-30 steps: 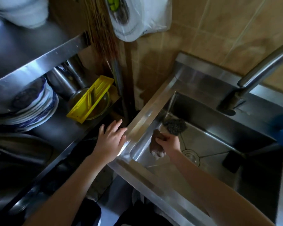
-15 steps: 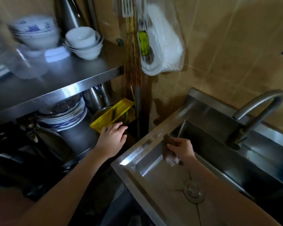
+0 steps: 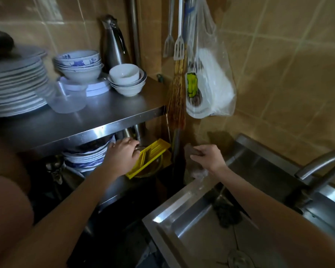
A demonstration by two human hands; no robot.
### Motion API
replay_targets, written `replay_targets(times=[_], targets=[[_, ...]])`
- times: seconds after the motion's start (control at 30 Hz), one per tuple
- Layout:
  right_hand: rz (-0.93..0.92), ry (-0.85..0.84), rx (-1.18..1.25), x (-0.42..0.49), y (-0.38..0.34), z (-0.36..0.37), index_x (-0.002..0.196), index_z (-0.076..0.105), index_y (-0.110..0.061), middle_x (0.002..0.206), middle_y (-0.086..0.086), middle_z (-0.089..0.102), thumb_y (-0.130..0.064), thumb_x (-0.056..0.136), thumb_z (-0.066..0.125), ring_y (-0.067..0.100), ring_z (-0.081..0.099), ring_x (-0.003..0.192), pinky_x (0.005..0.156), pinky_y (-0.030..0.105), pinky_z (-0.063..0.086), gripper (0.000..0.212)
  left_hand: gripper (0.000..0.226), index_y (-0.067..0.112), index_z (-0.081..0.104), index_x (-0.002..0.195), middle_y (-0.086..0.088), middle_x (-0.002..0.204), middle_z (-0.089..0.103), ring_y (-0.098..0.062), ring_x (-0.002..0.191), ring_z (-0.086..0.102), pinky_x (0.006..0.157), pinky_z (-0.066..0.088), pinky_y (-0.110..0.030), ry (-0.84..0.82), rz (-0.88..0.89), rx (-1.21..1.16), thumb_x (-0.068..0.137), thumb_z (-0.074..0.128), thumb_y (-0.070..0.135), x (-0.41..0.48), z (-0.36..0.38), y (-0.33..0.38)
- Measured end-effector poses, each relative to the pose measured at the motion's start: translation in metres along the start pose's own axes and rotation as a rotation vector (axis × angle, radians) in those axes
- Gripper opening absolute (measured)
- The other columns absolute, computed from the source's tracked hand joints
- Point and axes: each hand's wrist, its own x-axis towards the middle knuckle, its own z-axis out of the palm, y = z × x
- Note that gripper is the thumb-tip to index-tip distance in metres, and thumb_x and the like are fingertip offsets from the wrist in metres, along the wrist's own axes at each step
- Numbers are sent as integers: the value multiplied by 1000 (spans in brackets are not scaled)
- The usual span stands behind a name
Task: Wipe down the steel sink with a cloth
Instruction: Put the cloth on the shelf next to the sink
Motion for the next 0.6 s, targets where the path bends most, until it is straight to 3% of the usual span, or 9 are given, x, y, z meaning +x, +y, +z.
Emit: replay_targets(times=[0.07,0.37,0.6], targets=[[-52,13,-17,21,-20,1,107,73,-10,100,6,74,-15,84,69,17,67,94,84,32,54,24,35,21,57,123,-6,123,58,-30,113,53,91,38,-40,13,-14,15,89,50,31,13,-9,-11],[-225,-31,-95,109,-106,22,97,73,-10,96,9,73,-16,85,67,21,65,92,85,43,54,14,35,20,57,120,-9,118,58,-32,111,53,89,38,-40,26,-127,-48,87,52,30,67,-30,-48],[-280,54,-94,165,-160,32,107,73,-17,109,4,72,-13,84,67,21,63,107,92,33,50,25,34,18,57,120,-9,120,57,-30,111,54,92,39,-40,2,-154,-50,89,49,30,97,-31,-61]])
